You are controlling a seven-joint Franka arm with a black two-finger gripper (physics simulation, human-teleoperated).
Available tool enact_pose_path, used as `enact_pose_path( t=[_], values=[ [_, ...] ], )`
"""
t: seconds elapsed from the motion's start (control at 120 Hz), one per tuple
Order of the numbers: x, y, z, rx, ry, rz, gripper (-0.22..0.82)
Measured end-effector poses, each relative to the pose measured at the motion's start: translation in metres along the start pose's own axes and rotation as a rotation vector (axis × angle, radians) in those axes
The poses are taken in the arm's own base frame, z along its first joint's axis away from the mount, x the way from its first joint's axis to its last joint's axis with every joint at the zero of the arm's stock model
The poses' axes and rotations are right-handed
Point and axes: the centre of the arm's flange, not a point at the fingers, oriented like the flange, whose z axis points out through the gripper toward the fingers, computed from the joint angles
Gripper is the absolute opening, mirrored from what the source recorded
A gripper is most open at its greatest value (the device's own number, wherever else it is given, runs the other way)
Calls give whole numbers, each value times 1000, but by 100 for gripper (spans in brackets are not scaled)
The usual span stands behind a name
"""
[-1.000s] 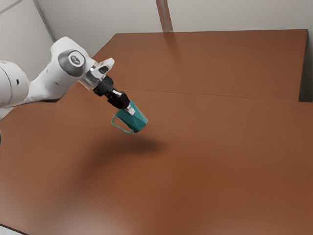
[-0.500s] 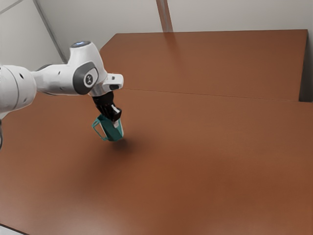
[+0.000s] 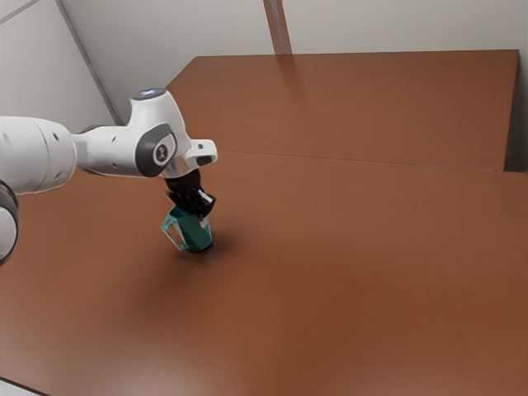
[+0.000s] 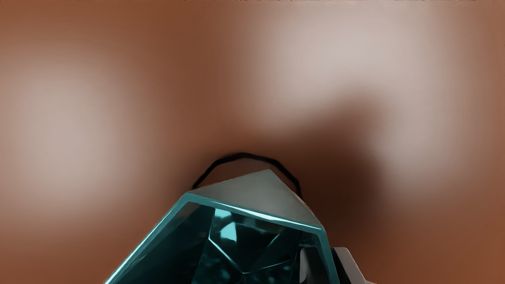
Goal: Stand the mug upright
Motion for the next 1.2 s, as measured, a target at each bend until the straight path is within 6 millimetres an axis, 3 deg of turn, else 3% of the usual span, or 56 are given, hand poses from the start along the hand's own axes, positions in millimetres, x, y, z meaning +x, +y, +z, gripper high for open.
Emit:
enact_pose_path(
  t=[0.167,0.275,0.4,0.567,0.675,0.817,0.967,1.2],
  values=[
    [1,5,-10,-5,20,-19,22],
    [-2,9,-39,-2,63,-29,37],
    [-4,14,-75,-15,101,-42,48],
    [8,14,-125,-45,123,-60,55],
    [15,14,-173,-50,147,-60,57],
    [12,16,-217,-45,154,-55,59],
    [6,19,-238,-43,136,-53,60],
    [-1,18,-242,-48,95,-60,60]
  ],
)
